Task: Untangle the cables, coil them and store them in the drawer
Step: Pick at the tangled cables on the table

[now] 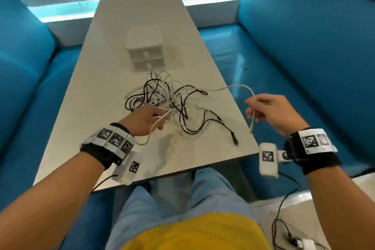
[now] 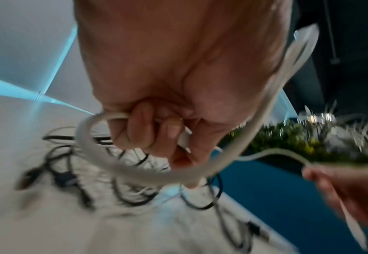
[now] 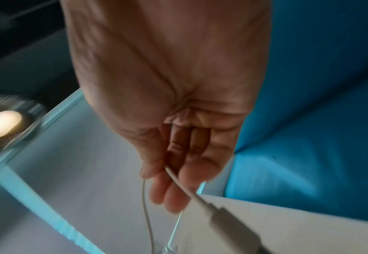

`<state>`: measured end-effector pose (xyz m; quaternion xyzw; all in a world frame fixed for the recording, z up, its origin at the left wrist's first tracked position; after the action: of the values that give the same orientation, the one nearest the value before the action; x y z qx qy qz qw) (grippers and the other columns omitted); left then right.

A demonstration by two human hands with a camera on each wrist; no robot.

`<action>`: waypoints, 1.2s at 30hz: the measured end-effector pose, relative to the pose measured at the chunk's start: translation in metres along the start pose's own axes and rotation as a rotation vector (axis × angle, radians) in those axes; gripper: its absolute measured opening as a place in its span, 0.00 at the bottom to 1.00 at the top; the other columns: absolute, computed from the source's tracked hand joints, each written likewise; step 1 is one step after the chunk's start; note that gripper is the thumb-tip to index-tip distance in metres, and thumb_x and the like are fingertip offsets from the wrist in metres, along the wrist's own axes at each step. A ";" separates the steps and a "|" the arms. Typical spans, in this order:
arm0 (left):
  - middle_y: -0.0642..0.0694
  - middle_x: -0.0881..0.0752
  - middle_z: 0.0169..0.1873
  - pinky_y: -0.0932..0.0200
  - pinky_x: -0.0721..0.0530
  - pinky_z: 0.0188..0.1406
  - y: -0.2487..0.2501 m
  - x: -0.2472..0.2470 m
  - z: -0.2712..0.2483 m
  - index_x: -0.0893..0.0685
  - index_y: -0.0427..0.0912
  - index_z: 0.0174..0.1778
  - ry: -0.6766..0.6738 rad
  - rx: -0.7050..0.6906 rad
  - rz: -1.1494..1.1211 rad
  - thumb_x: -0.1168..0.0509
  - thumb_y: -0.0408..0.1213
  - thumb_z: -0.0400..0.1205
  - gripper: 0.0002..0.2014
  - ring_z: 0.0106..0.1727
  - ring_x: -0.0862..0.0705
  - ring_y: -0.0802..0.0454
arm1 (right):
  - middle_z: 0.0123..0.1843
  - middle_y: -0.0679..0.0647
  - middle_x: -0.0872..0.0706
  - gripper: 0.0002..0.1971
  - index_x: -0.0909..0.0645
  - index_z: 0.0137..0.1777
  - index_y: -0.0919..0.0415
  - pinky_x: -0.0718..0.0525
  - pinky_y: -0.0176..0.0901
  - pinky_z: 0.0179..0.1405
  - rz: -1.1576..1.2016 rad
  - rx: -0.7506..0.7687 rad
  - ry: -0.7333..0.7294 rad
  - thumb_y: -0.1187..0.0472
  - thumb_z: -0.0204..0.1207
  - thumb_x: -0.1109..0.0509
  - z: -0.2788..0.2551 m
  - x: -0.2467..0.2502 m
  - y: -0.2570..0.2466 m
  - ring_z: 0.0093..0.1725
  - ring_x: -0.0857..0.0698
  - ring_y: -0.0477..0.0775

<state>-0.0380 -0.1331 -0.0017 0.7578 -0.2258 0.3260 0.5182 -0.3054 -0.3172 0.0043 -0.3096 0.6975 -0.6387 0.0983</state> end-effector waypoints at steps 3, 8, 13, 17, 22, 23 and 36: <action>0.42 0.11 0.49 0.63 0.20 0.44 0.027 0.012 0.011 0.12 0.33 0.51 0.170 -0.015 -0.037 0.38 0.30 0.84 0.09 0.45 0.16 0.47 | 0.36 0.58 0.13 0.06 0.17 0.47 0.64 0.17 0.32 0.27 0.096 -0.133 0.010 0.63 0.82 0.34 -0.013 0.019 0.030 0.29 0.13 0.46; 0.36 0.18 0.68 0.54 0.28 0.68 0.073 0.007 0.007 0.22 0.38 0.71 0.329 -0.053 0.301 0.45 0.33 0.86 0.18 0.69 0.22 0.39 | 0.60 0.61 0.14 0.24 0.22 0.70 0.61 0.19 0.50 0.59 -0.549 -0.342 0.094 0.56 0.75 0.25 -0.015 0.051 0.076 0.56 0.14 0.57; 0.49 0.11 0.43 0.66 0.22 0.38 0.116 -0.026 0.008 0.20 0.45 0.67 0.183 -0.255 -0.213 0.41 0.32 0.85 0.15 0.35 0.22 0.62 | 0.79 0.42 0.33 0.38 0.36 0.80 0.42 0.34 0.39 0.77 -0.406 0.181 -0.165 0.58 0.72 0.23 -0.037 -0.017 0.019 0.77 0.34 0.40; 0.49 0.12 0.40 0.66 0.27 0.33 0.127 -0.045 0.013 0.18 0.43 0.58 0.191 -0.273 -0.644 0.43 0.29 0.86 0.11 0.32 0.27 0.57 | 0.72 0.40 0.23 0.24 0.25 0.73 0.48 0.37 0.19 0.67 -0.448 0.232 -0.545 0.60 0.78 0.29 -0.056 -0.075 0.010 0.71 0.28 0.34; 0.44 0.12 0.42 0.61 0.19 0.48 0.126 -0.065 0.017 0.18 0.47 0.51 0.158 -0.232 -0.914 0.47 0.33 0.89 0.12 0.42 0.18 0.54 | 0.44 0.55 0.12 0.09 0.21 0.57 0.53 0.15 0.49 0.56 -0.132 0.139 -0.465 0.67 0.82 0.36 -0.054 -0.089 0.022 0.45 0.12 0.53; 0.44 0.12 0.42 0.59 0.19 0.49 0.127 -0.066 0.019 0.18 0.48 0.51 0.135 -0.228 -0.954 0.48 0.35 0.89 0.12 0.43 0.18 0.52 | 0.40 0.55 0.14 0.10 0.22 0.57 0.54 0.14 0.49 0.49 -0.102 0.115 -0.423 0.69 0.83 0.38 -0.052 -0.086 0.025 0.38 0.13 0.54; 0.53 0.37 0.19 0.62 0.40 0.26 0.135 -0.078 0.047 0.18 0.43 0.52 0.171 -0.056 -1.222 0.49 0.40 0.90 0.14 0.23 0.41 0.57 | 0.38 0.51 0.16 0.12 0.14 0.50 0.58 0.20 0.33 0.41 -0.450 -0.092 -0.365 0.64 0.85 0.40 -0.058 -0.001 0.094 0.37 0.19 0.47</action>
<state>-0.1708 -0.2249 0.0158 0.7074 0.2827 0.0237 0.6474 -0.3641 -0.2696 -0.0762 -0.5706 0.6102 -0.5458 0.0640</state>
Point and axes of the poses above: each hand's wrist, its own z-axis towards the middle knuckle, its own x-axis out of the back of the hand, y = z × x, the point moved 5 cm from there along z, towards the middle knuckle
